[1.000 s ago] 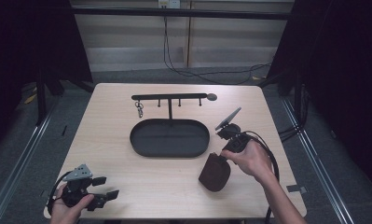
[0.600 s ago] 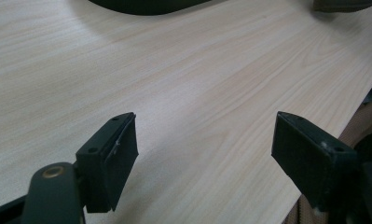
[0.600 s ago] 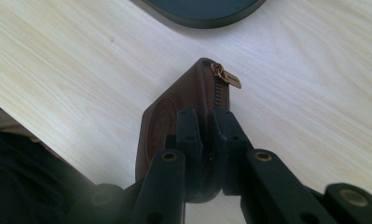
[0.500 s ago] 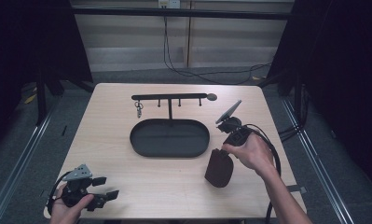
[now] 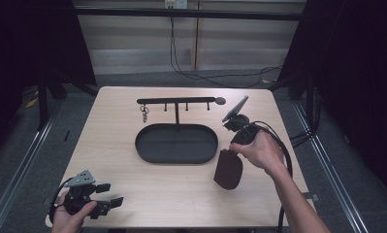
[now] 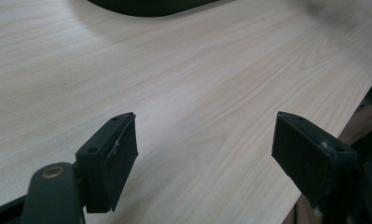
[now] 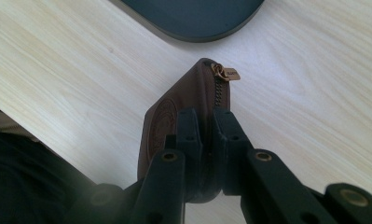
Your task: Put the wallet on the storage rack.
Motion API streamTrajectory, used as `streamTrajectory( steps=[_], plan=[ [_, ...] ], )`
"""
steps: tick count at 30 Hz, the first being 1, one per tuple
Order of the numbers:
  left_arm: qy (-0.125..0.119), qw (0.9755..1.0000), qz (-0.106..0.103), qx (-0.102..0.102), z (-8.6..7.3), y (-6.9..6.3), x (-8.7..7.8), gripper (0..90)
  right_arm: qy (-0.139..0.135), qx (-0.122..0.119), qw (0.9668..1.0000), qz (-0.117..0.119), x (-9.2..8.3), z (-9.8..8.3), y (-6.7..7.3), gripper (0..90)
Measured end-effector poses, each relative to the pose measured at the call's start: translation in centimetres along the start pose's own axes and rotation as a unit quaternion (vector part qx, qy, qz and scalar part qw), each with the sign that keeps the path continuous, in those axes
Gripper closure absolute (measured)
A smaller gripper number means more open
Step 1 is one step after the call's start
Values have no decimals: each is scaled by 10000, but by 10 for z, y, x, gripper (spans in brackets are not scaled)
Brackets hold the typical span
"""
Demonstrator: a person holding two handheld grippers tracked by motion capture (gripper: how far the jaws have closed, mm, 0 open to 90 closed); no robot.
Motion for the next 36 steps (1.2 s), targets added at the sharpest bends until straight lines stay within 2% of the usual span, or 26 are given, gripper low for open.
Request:
streamTrajectory(
  steps=[6,14,16,23,28,36],
  plan=[
    [51,10000,6,-26,-1,0,2,207,-128,48,9999,78,-5,7,-3,822],
    [89,9999,-8,-46,-2,1,3,185,-250,93,9996,41,-13,12,-7,822],
    [79,9999,-69,-66,-1,0,3,159,-284,125,9995,37,-15,13,-8,822],
    [55,9999,-136,-44,-1,-1,2,160,-368,162,9992,37,-18,16,-9,822],
    [78,9999,-92,-67,-1,0,3,160,-361,133,9993,42,-25,24,-8,822],
    [74,9999,-57,-41,-1,0,2,161,-454,115,9989,72,-27,36,-7,822]
  ],
)
Point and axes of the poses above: each handheld gripper's, and its own axes: x roughly forward along the jaws, z roughly out of its top, y roughly to its left, the point moved 7 cm from there along x, roughly forward along the jaws
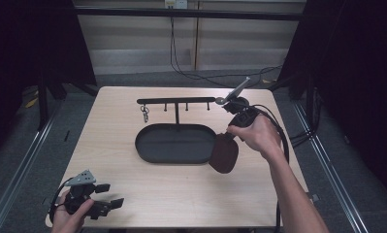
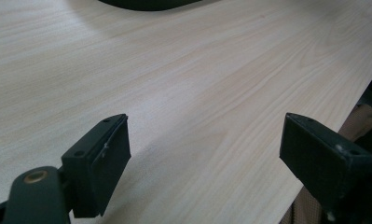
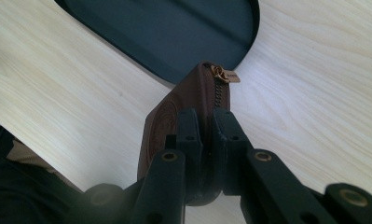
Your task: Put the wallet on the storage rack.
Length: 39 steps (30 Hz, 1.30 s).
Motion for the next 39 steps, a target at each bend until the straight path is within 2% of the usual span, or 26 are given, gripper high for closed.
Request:
streamTrajectory(
  steps=[5,12,15,26,29,39],
  plan=[
    [24,10000,4,1,-1,0,0,161,-99,61,9999,55,2,8,1,823],
    [48,10000,42,43,-1,0,0,161,-466,279,9984,138,3,19,-4,827],
    [47,9999,77,52,-1,1,0,161,-432,311,9983,221,6,21,-3,827],
    [36,10000,47,54,-1,1,-1,162,-618,455,9963,378,18,32,-6,828],
    [21,9999,57,83,-1,1,-2,162,-683,470,9959,354,20,36,-5,829],
    [28,9999,34,91,-1,1,-2,163,-937,710,9915,558,30,46,-7,830]
  ],
)
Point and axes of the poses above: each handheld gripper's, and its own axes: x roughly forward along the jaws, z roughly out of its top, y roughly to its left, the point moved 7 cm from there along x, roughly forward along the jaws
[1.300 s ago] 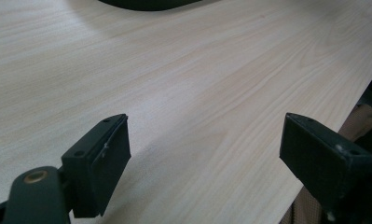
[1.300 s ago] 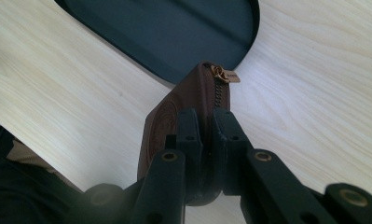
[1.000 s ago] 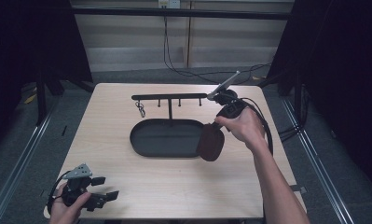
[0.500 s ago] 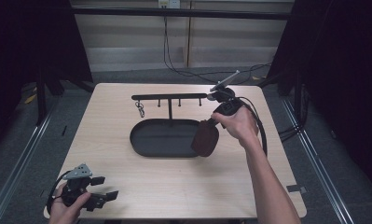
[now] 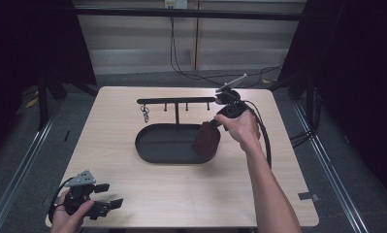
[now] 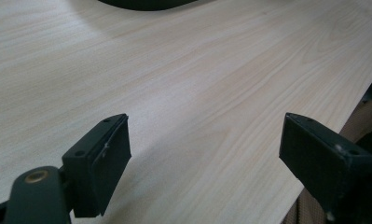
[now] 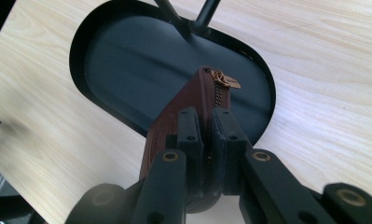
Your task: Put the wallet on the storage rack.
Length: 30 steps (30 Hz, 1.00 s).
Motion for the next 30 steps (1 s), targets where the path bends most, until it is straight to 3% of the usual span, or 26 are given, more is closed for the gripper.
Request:
streamTrajectory(
  steps=[7,12,18,30],
  plan=[
    [13,10000,10,-1,0,0,1,166,-374,-13,9993,48,7,6,1,833],
    [2,10000,26,-16,0,1,0,166,-617,133,9979,174,12,9,0,833],
    [-20,10000,72,-25,0,1,0,167,-740,329,9959,403,22,8,-3,835],
    [-18,10000,19,-42,0,2,0,167,-998,525,9927,435,47,0,-13,834]
  ],
)
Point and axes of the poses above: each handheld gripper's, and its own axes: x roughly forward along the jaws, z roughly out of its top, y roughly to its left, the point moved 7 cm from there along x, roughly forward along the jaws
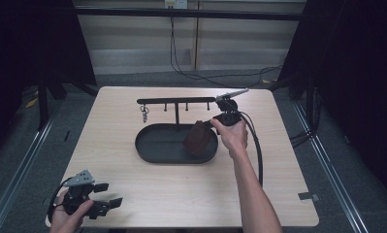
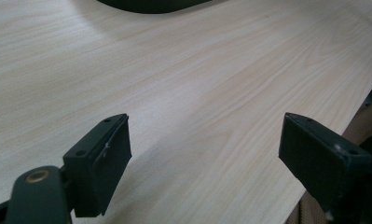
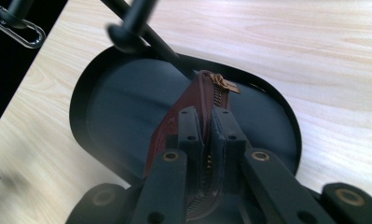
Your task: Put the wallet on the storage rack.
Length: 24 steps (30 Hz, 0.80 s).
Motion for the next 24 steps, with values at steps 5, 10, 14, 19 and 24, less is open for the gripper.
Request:
streamTrajectory(
  steps=[5,10,14,19,24],
  plan=[
    [-39,10000,-7,11,1,-1,-1,167,-109,67,9999,50,10,-5,-6,833],
    [-71,10000,-1,-19,1,-1,-1,167,-164,229,9995,155,21,-11,-12,831],
    [-64,10000,8,-19,1,0,-1,167,-207,238,9994,136,24,-13,-16,827],
    [-50,10000,-4,0,1,-1,-1,167,-162,169,9997,40,34,-18,-21,818],
    [-69,10000,-15,-43,1,0,-2,166,-172,195,9997,40,40,-23,-27,809]
  ],
)
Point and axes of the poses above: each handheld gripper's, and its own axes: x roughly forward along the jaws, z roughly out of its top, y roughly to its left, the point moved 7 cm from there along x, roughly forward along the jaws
